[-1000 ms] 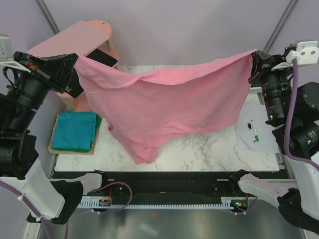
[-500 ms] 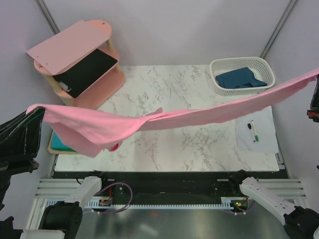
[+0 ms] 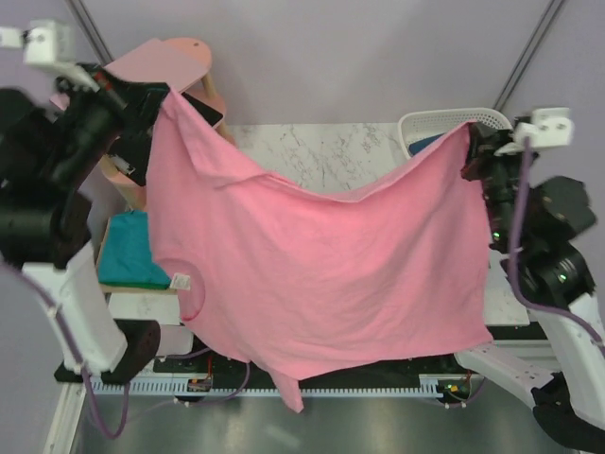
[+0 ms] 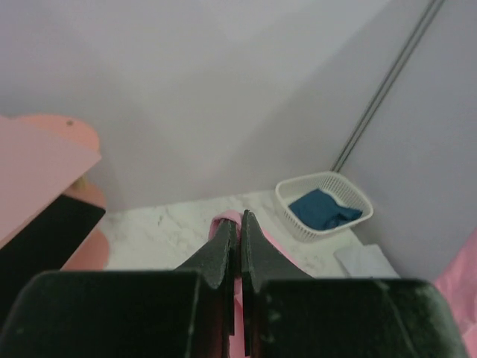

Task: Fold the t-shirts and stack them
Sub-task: Flatten out the tshirt, then fold the flattened tshirt in 1/3 of the way

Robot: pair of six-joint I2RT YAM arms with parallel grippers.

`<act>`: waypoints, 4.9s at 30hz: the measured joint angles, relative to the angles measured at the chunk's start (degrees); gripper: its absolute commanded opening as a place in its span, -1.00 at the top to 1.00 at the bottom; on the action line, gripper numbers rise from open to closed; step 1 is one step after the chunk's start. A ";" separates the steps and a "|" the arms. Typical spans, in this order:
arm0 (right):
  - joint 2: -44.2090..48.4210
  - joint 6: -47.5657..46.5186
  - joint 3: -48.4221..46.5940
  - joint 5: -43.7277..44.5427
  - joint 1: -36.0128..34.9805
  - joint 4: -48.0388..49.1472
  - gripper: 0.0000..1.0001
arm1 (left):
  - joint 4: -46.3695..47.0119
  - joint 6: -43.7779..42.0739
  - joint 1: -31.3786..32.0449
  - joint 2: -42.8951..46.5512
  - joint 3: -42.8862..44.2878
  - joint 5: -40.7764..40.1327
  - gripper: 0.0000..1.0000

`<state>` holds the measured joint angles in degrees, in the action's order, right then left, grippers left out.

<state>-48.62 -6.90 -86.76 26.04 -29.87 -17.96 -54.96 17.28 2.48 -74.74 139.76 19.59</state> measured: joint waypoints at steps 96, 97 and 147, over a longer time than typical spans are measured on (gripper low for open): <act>14.60 16.28 12.61 -11.02 18.36 -13.46 1.00 | -2.56 -2.93 7.41 15.98 -35.87 -12.90 0.96; 15.43 16.24 11.28 -11.54 18.36 -14.80 1.00 | -3.98 -2.99 7.41 16.39 -32.59 -12.76 0.96; -55.17 23.41 22.64 -4.48 21.20 18.40 1.00 | 10.75 -3.43 9.79 -42.49 -21.59 -17.07 0.96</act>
<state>-103.79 16.51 -64.12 21.56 -8.67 0.45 -44.21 13.85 12.27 -117.23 118.17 2.52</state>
